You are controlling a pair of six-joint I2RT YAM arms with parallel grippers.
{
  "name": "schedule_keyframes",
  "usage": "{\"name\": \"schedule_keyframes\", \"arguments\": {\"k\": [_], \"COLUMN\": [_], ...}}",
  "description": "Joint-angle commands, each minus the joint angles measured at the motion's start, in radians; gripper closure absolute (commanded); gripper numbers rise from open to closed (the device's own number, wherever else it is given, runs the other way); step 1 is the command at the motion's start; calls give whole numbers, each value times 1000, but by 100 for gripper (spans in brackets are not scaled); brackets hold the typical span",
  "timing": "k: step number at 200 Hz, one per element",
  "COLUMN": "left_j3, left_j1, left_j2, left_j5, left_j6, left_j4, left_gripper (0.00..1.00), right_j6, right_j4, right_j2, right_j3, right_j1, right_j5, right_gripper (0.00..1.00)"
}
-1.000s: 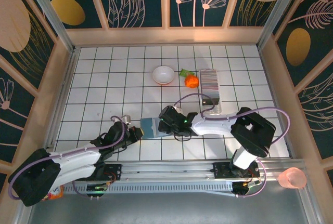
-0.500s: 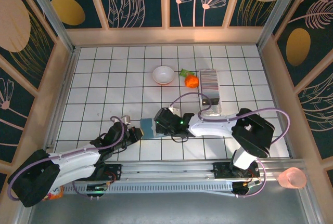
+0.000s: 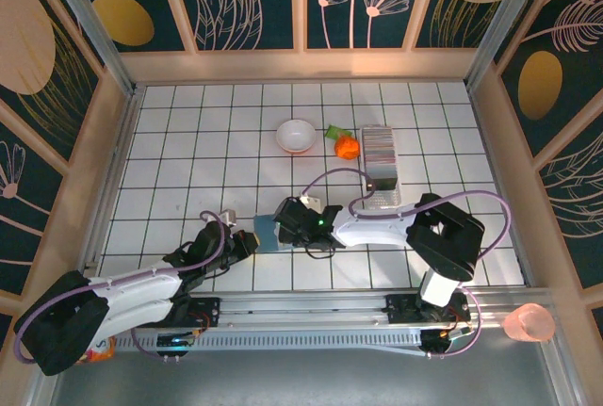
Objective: Put the credit cards into the card holder
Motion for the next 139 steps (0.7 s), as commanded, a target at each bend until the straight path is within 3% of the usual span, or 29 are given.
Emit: {"name": "schedule_keyframes", "arguments": {"k": [1,40,139], "left_j3": [-18,-15,-23], "left_j1": [-1,-1,-1], "left_j2": [8,17,40], "left_j5": [16,24,34], "left_j6": [-7,-3,-12], "left_j4": [13,20,45], "left_gripper": [100,100,100], "right_j6": [32,31,40], "right_j4": [-71,-42,243], "right_j2": [21,50,63], "right_j3": [21,29,14], "right_j1": [17,18,16], "right_j5": [44,23,-119], "right_gripper": [45,44,44]}}
